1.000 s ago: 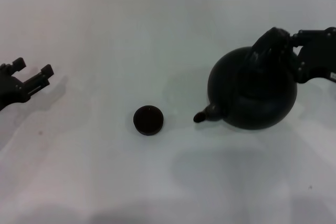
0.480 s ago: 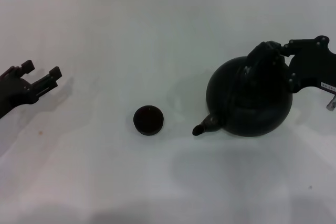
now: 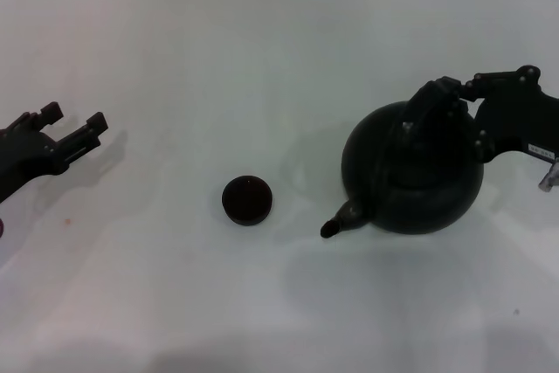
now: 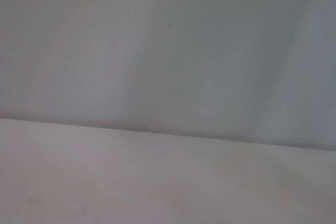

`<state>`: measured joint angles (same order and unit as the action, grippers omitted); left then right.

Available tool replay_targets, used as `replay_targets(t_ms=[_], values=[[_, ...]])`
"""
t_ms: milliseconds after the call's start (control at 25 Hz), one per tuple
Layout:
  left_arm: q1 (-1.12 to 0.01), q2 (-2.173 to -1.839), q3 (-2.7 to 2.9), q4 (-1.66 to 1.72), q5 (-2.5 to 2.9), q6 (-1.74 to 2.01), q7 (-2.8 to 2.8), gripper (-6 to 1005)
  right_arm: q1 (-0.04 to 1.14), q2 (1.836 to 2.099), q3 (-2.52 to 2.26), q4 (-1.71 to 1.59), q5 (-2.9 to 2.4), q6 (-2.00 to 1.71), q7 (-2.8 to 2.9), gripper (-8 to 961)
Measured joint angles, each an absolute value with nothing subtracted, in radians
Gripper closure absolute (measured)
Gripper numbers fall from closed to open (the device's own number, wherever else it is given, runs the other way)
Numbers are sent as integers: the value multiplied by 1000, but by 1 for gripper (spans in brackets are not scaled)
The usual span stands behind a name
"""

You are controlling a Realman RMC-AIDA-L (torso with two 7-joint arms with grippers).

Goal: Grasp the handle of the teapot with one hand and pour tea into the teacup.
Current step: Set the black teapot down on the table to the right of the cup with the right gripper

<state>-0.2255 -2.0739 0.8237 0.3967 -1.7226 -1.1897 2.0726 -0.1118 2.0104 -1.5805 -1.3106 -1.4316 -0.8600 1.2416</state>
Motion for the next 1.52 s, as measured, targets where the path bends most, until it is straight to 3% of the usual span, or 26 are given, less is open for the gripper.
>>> replay_targets(t_ms=[720,1400,1520], values=[[-226,-2072,824,397,-1723,-1191,2078,149,-76,2009,-1584,-1263,-1433,-866,1233,839],[-223,-2072,824,397,-1723,-1188,2079,148,-67,2007,-1574,-1233,-1425,-868,1243,750],[-222,-2071,824,397,-1723,-1183,2079,148,-71,2006,-1551,-1227,-1425,-899,1259,617]])
